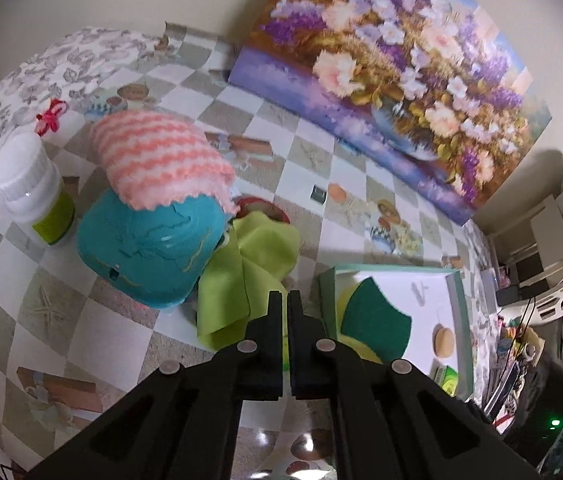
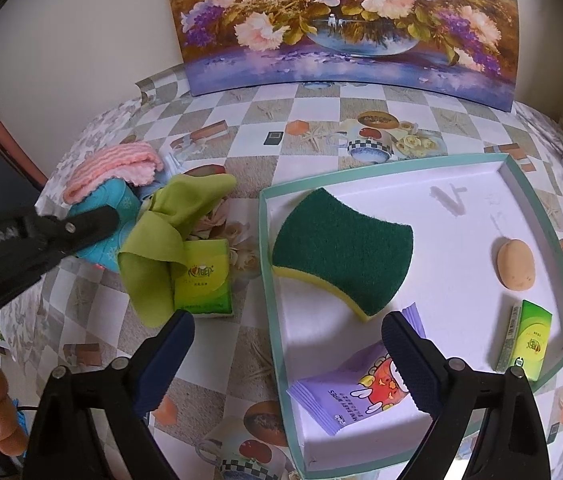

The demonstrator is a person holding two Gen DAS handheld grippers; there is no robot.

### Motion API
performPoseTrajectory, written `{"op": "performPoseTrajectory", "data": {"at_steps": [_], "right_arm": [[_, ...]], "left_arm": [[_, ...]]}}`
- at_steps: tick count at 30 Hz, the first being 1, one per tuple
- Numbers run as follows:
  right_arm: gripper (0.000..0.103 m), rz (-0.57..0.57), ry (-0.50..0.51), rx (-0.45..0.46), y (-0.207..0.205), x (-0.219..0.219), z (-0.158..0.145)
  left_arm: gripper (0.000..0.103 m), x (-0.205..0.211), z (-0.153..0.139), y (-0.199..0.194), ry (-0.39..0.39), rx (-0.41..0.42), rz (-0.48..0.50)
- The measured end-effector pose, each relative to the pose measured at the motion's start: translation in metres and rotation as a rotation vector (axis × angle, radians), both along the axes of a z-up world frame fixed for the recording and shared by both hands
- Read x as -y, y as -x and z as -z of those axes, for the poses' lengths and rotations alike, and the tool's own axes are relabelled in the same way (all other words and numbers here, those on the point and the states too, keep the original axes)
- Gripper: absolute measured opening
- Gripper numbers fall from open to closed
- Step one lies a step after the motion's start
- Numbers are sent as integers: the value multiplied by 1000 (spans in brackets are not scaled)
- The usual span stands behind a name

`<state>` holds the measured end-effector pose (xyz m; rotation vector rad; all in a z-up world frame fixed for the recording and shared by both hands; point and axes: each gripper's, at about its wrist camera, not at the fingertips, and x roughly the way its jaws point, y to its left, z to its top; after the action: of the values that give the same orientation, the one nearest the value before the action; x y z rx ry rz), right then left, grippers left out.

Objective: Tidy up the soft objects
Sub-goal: 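Grasp the lime-green cloth beside the teal box with the left gripper, then lift the lime-green cloth with the left gripper while the right gripper grasps the green tissue pack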

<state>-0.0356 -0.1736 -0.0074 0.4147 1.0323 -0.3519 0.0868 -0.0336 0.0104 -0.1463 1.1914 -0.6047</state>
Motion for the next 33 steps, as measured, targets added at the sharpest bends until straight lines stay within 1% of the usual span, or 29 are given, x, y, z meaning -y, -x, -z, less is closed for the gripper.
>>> {"op": "performPoseTrajectory", "data": {"at_steps": [2,3,4,5,6,7,8,12,14,15,16,18,19,20,23,33], "right_arm": [[96,1,0,1,0,0,0],[96,0,0,1,0,0,0],[96,-1,0,0,0,0,0],[96,-1,0,0,0,0,0],[96,-1,0,0,0,1,0],[96,0,-1,0,0,0,0],[96,-1,-1,1,0,0,0],[96,1,-4,1,-1,1,1],[96,2,-7,2,-2,2,2],[96,2,-7,2,-2,1,2],[96,1,-9,1,-2,2,3],[96,2,-11,2,-3,2,3],[96,3,-12,2,-3,2,4],[96,4,-13,3,-3,3,4],[96,7,-17,4,-3,4,5],[96,13,-19,9,-4,7,5]], "left_arm": [[3,2,3,-1,-26,-1,-10],[10,4,3,-1,-50,9,-7],[16,6,3,-2,-70,20,-3],[36,9,2,-3,-84,36,-2],[48,10,2,-3,-86,47,-2],[48,13,2,-4,-89,59,1],[48,15,2,-5,-100,65,9],[48,31,10,-7,-205,102,38],[47,37,17,-8,-229,99,48],[45,40,21,-9,-238,97,50],[41,41,24,-9,-246,97,50],[19,42,30,-11,-269,89,41],[14,41,32,-12,-272,82,33],[10,39,34,-13,-269,76,20],[7,32,31,-16,-234,64,-7],[6,14,-2,-15,-44,42,-20]]}}
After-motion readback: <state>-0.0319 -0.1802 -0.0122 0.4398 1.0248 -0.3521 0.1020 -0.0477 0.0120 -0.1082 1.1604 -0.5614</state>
